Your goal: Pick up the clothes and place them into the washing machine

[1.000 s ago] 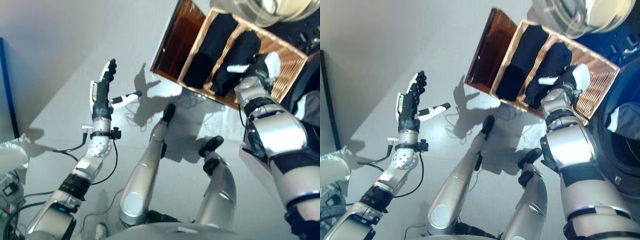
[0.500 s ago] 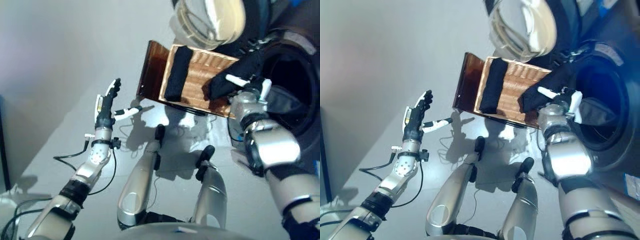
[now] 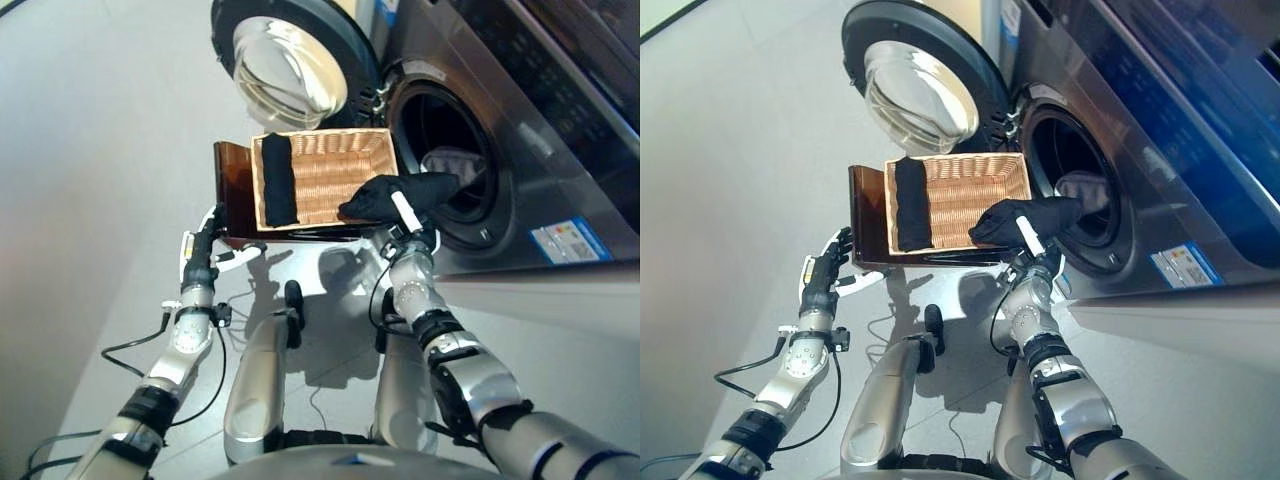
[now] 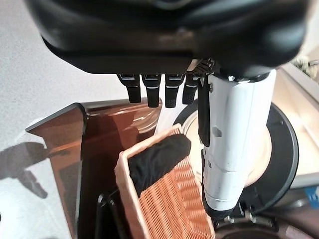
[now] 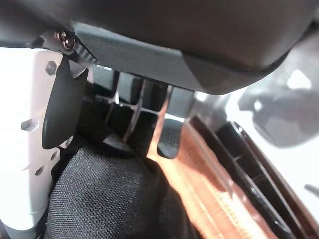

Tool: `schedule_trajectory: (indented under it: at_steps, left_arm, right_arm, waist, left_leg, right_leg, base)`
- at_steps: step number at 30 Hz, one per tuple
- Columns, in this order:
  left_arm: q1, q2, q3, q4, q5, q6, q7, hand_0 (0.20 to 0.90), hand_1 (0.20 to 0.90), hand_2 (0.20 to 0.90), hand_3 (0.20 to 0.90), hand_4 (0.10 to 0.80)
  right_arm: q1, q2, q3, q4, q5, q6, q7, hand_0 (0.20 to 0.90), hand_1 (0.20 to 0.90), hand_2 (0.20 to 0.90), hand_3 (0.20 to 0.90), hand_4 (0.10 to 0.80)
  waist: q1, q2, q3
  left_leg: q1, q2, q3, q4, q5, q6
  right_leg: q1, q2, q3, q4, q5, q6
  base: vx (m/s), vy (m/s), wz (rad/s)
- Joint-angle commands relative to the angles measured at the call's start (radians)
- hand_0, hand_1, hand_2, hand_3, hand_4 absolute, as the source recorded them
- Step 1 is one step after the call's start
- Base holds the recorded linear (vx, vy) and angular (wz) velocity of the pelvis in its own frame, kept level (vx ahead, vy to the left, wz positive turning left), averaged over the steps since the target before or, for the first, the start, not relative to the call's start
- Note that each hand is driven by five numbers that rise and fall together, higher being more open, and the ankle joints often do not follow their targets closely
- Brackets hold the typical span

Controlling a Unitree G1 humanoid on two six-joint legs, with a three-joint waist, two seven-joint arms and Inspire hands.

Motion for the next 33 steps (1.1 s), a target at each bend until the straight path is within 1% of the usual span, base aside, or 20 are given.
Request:
schedule_trajectory:
  at_steps: [1, 2, 3, 4, 5, 6, 11, 12, 13, 16, 18, 20, 22, 23, 26, 29, 30, 31, 33]
  left_arm:
    - [0.017, -0.012, 0.061, -0.083, -0.012, -0.076, 0.009, 0.9, 0.9, 0.9, 0.9, 0.8]
    - [0.021, -0.012, 0.062, -0.086, -0.017, -0.078, 0.004, 0.9, 0.9, 0.9, 0.9, 0.8]
    - [0.028, -0.01, 0.063, -0.091, -0.018, -0.08, 0.003, 0.9, 0.9, 0.9, 0.9, 0.8]
    - [0.035, -0.01, 0.063, -0.096, -0.02, -0.082, -0.001, 0.9, 0.9, 0.9, 0.9, 0.8]
    - [0.039, -0.009, 0.063, -0.098, -0.023, -0.084, -0.002, 0.9, 0.9, 0.9, 0.9, 0.8]
    - [0.041, -0.01, 0.065, -0.101, -0.026, -0.085, -0.003, 0.9, 0.9, 0.9, 0.9, 0.8]
    - [0.053, -0.012, 0.057, -0.117, -0.04, -0.089, 0.001, 0.9, 0.9, 0.9, 0.9, 0.8]
    - [0.055, -0.012, 0.056, -0.118, -0.041, -0.088, 0.001, 0.9, 0.9, 0.9, 0.9, 0.8]
    - [0.054, -0.012, 0.057, -0.121, -0.043, -0.088, 0.003, 0.9, 0.9, 0.9, 0.9, 0.8]
    - [0.049, -0.015, 0.051, -0.126, -0.049, -0.088, 0.005, 0.9, 0.9, 0.9, 0.9, 0.8]
    - [0.044, -0.018, 0.043, -0.128, -0.05, -0.087, 0.006, 0.9, 0.9, 0.9, 0.9, 0.8]
    - [0.041, -0.019, 0.047, -0.124, -0.05, -0.082, 0.01, 0.9, 0.9, 0.9, 0.9, 0.8]
    - [0.04, -0.018, 0.055, -0.118, -0.043, -0.079, 0.018, 0.9, 0.9, 0.9, 0.9, 0.8]
    - [0.04, -0.02, 0.056, -0.115, -0.041, -0.078, 0.02, 0.9, 0.9, 0.9, 0.9, 0.8]
    - [0.044, -0.033, 0.064, -0.091, -0.052, -0.075, 0.02, 0.9, 0.9, 0.9, 0.9, 0.8]
    - [0.05, -0.046, 0.065, -0.073, -0.051, -0.074, 0.017, 0.9, 0.9, 0.9, 0.9, 0.8]
    - [0.053, -0.046, 0.07, -0.072, -0.051, -0.073, 0.015, 0.9, 0.9, 0.9, 0.9, 0.8]
    - [0.057, -0.047, 0.067, -0.064, -0.038, -0.072, 0.012, 0.9, 0.9, 0.9, 0.9, 0.8]
    - [0.054, -0.046, 0.067, -0.056, -0.036, -0.071, 0.01, 0.9, 0.9, 0.9, 0.9, 0.8]
  right_arm:
    - [-0.049, -0.033, -0.008, -0.185, 0.042, -0.126, 0.081, 0.2, 0.2, 0.2, 0.2, 0.3]
    - [-0.056, -0.034, -0.01, -0.182, 0.05, -0.128, 0.086, 0.2, 0.2, 0.2, 0.2, 0.3]
    - [-0.062, -0.033, -0.012, -0.188, 0.056, -0.134, 0.082, 0.2, 0.2, 0.2, 0.2, 0.3]
    - [-0.069, -0.036, -0.015, -0.184, 0.06, -0.135, 0.083, 0.2, 0.2, 0.2, 0.2, 0.3]
    - [-0.076, -0.038, -0.018, -0.18, 0.061, -0.137, 0.084, 0.2, 0.2, 0.2, 0.2, 0.3]
    - [-0.088, -0.046, -0.019, -0.174, 0.061, -0.136, 0.081, 0.2, 0.2, 0.2, 0.2, 0.3]
    - [-0.135, -0.071, -0.012, -0.154, 0.039, -0.134, 0.06, 0.2, 0.2, 0.2, 0.2, 0.3]
    - [-0.142, -0.076, -0.01, -0.146, 0.036, -0.131, 0.058, 0.2, 0.2, 0.2, 0.2, 0.3]
    - [-0.155, -0.086, 0.001, -0.134, 0.023, -0.125, 0.054, 0.2, 0.2, 0.2, 0.2, 0.3]
    - [-0.18, -0.103, 0.033, -0.12, -0.021, -0.105, 0.039, 0.2, 0.2, 0.2, 0.2, 0.3]
    - [-0.194, -0.108, 0.053, -0.089, -0.064, -0.086, 0.022, 0.2, 0.2, 0.2, 0.2, 0.3]
    - [-0.206, -0.117, 0.097, -0.05, -0.139, -0.046, -0.006, 0.2, 0.2, 0.2, 0.2, 0.3]
    - [-0.213, -0.12, 0.153, -0.041, -0.219, 0.006, -0.013, 0.2, 0.2, 0.2, 0.2, 0.3]
    - [-0.204, -0.115, 0.161, -0.053, -0.227, 0.01, -0.014, 0.2, 0.2, 0.2, 0.2, 0.3]
    - [-0.175, -0.099, 0.157, -0.037, -0.247, 0.024, -0.021, 0.2, 0.2, 0.2, 0.2, 0.3]
    - [-0.146, -0.09, 0.153, 0.002, -0.283, 0.046, -0.032, 0.2, 0.2, 0.2, 0.2, 0.3]
    - [-0.143, -0.092, 0.153, 0.018, -0.296, 0.056, -0.038, 0.2, 0.2, 0.2, 0.2, 0.3]
    - [-0.133, -0.086, 0.148, 0.05, -0.316, 0.072, -0.04, 0.2, 0.2, 0.2, 0.2, 0.3]
    - [-0.132, -0.083, 0.151, 0.055, -0.325, 0.076, -0.04, 0.2, 0.2, 0.2, 0.2, 0.3]
  waist:
    - [0.004, 0.061, -0.047]
    - [0.003, 0.069, -0.052]
    - [0.003, 0.078, -0.058]
    - [0.001, 0.081, -0.061]
    - [0.004, 0.087, -0.067]
    - [0.003, 0.089, -0.067]
    - [0.008, 0.103, -0.072]
    - [0.011, 0.106, -0.077]
    - [0.01, 0.104, -0.075]
    - [0.013, 0.097, -0.073]
    - [0.012, 0.089, -0.077]
    - [0.011, 0.082, -0.085]
    - [0.01, 0.075, -0.091]
    - [0.008, 0.071, -0.092]
    - [0.012, 0.063, -0.114]
    - [0.023, 0.051, -0.155]
    - [0.027, 0.047, -0.165]
    - [0.036, 0.034, -0.186]
    - [0.038, 0.027, -0.193]
  left_leg:
    - [-0.062, 0.016, -0.026, 0.234, -0.2, -0.064]
    - [-0.07, 0.018, -0.022, 0.236, -0.201, -0.064]
    - [-0.068, 0.019, -0.031, 0.249, -0.233, -0.07]
    - [-0.087, 0.018, -0.023, 0.243, -0.202, -0.064]
    - [-0.083, 0.019, -0.032, 0.253, -0.232, -0.071]
    - [-0.101, 0.021, -0.023, 0.245, -0.201, -0.064]
    - [-0.104, 0.021, -0.035, 0.219, -0.184, -0.067]
    - [-0.092, 0.018, -0.047, 0.216, -0.209, -0.075]
    - [-0.097, 0.017, -0.04, 0.186, -0.167, -0.071]
    - [-0.09, 0.009, -0.055, 0.133, -0.133, -0.08]
    - [-0.075, 0.001, -0.06, 0.08, -0.108, -0.086]
    - [-0.053, -0.006, -0.062, 0.029, -0.086, -0.092]
    - [-0.032, -0.007, -0.062, -0.017, -0.066, -0.093]
    - [-0.025, -0.01, -0.064, -0.03, -0.059, -0.093]
    - [0.024, -0.02, -0.069, -0.127, -0.023, -0.097]
    - [0.087, -0.033, -0.078, -0.222, 0.012, -0.103]
    - [0.103, -0.038, -0.08, -0.244, 0.016, -0.103]
    - [0.133, -0.044, -0.082, -0.267, 0.02, -0.103]
    - [0.139, -0.046, -0.082, -0.274, 0.024, -0.101]
  right_leg:
    - [-0.017, 0.044, -0.045, 0.046, -0.11, -0.061]
    - [-0.029, 0.048, -0.044, 0.054, -0.116, -0.064]
    - [-0.034, 0.054, -0.038, 0.079, -0.151, -0.061]
    - [-0.052, 0.056, -0.038, 0.07, -0.125, -0.07]
    - [-0.053, 0.061, -0.034, 0.09, -0.158, -0.066]
    - [-0.067, 0.062, -0.039, 0.081, -0.135, -0.074]
    - [-0.075, 0.071, -0.042, 0.082, -0.141, -0.085]
    - [-0.067, 0.074, -0.04, 0.09, -0.168, -0.078]
    - [-0.072, 0.073, -0.047, 0.067, -0.133, -0.085]
    - [-0.064, 0.075, -0.055, 0.027, -0.113, -0.084]
    - [-0.05, 0.072, -0.067, -0.013, -0.096, -0.079]
    - [-0.033, 0.068, -0.075, -0.05, -0.077, -0.07]
    - [-0.013, 0.065, -0.08, -0.075, -0.055, -0.062]
    - [-0.002, 0.062, -0.082, -0.093, -0.045, -0.061]
    - [0.049, 0.039, -0.1, -0.165, -0.006, -0.047]
    - [0.12, 0.017, -0.116, -0.25, 0.026, -0.029]
    - [0.139, 0.014, -0.118, -0.277, 0.036, -0.024]
    - [0.172, 0.001, -0.121, -0.31, 0.054, -0.014]
    - [0.186, -0.002, -0.121, -0.328, 0.064, -0.011]
  base:
    - [0.038, -0.073, -0.12]
    - [0.135, -0.067, -0.11]
    - [0.038, -0.045, -0.08]
    - [0.139, -0.064, -0.05]
    - [-0.056, -0.072, -0.01]
    - [0.042, -0.1, -0.07]
    - [0.049, -0.08, -0.07]
    - [0.046, -0.057, -0.42]
    - [0.039, -0.054, -0.19]
    - [-0.028, -0.063, 0.23]
    - [0.007, -0.043, 0.13]
    - [0.03, -0.01, 0.19]
    - [0.006, 0.03, 0.14]
    - [-0.013, 0.045, 0.0]
    - [0.025, 0.048, -0.04]
    - [0.075, 0.083, 0.12]
    - [0.084, 0.108, 0.22]
    - [0.07, 0.093, 0.2]
    - [0.029, 0.056, 0.13]
